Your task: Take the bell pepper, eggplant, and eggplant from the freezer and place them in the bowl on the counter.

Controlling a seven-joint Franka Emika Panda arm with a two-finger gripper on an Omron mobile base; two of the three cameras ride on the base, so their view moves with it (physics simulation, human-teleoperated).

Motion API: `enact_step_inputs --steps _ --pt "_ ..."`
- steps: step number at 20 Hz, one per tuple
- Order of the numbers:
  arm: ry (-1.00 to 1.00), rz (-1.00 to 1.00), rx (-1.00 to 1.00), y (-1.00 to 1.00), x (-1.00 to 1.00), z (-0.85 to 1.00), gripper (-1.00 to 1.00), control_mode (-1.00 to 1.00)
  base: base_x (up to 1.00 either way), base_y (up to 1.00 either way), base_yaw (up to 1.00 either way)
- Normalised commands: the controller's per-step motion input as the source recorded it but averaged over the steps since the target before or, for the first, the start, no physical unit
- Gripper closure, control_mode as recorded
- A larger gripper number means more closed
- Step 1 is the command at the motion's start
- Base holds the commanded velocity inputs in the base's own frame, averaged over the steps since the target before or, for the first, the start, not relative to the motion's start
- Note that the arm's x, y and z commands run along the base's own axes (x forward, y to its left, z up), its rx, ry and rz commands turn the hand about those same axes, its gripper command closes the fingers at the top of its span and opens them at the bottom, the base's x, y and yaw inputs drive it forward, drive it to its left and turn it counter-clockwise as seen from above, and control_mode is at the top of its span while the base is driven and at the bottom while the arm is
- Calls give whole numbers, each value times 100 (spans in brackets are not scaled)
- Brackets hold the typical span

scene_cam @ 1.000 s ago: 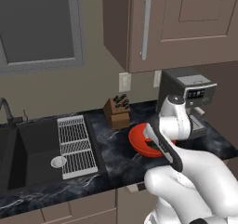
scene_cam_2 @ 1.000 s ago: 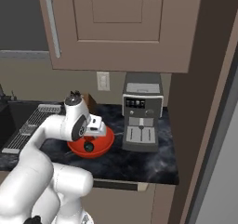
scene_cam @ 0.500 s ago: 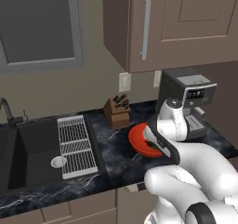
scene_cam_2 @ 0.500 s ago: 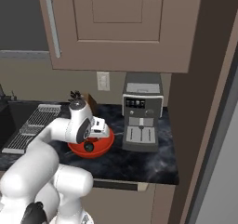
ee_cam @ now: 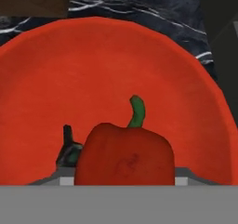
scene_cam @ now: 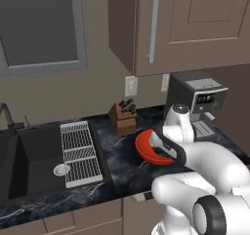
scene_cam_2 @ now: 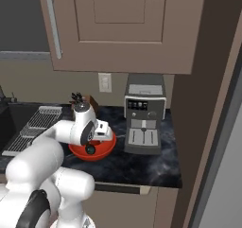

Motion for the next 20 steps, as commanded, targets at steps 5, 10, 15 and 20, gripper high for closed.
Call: enact_step_inputs --steps 5,10,15,20 --pt "0 0 0 0 -2 0 -100 -100 0 0 0" --pt "-8 0 0 1 -16 4 -100 -100 0 0 0" --pt "-14 0 0 17 -67 45 -100 -100 0 0 0" --pt "-6 0 -1 29 -85 58 -100 -100 0 0 0"
